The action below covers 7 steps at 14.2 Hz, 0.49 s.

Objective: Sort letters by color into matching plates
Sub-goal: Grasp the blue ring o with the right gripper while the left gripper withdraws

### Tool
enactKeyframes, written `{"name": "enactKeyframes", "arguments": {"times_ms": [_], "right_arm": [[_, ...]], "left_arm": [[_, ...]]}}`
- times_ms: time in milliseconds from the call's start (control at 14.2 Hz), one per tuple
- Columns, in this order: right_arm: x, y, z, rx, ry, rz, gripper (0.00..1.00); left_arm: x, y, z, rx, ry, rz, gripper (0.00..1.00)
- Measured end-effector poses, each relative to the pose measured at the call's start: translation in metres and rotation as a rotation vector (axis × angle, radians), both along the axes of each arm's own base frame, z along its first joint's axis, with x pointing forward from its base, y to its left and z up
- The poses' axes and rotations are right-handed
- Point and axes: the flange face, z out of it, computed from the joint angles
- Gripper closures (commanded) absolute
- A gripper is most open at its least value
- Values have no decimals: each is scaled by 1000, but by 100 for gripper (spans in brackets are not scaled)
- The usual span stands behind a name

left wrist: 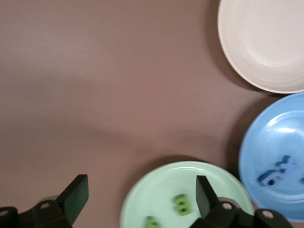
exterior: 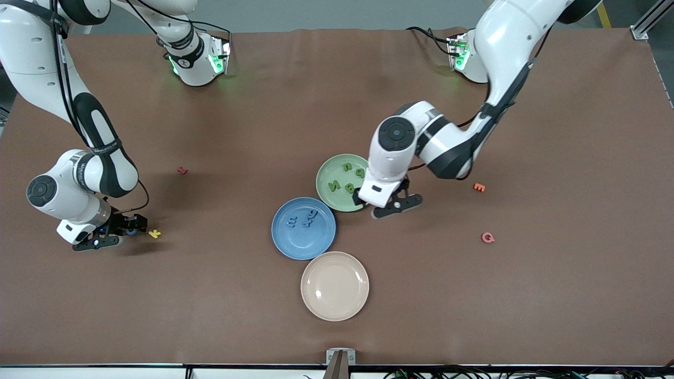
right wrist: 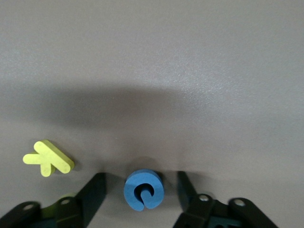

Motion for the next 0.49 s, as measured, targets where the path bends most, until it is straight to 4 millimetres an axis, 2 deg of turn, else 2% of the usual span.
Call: {"name": "enactKeyframes", "arguments": {"times_ms": [71, 353, 494], "right_arm": [[0, -1, 1, -1, -2, -1, 99], [1, -1, 2, 0, -3, -5, 100], [5, 12, 3, 10, -3, -41, 100]], "left_arm": [[1, 18, 11, 11, 2, -24, 1], [9, 94, 49, 51, 59, -89, 1], [20, 130, 67, 29, 75, -95, 1]]}}
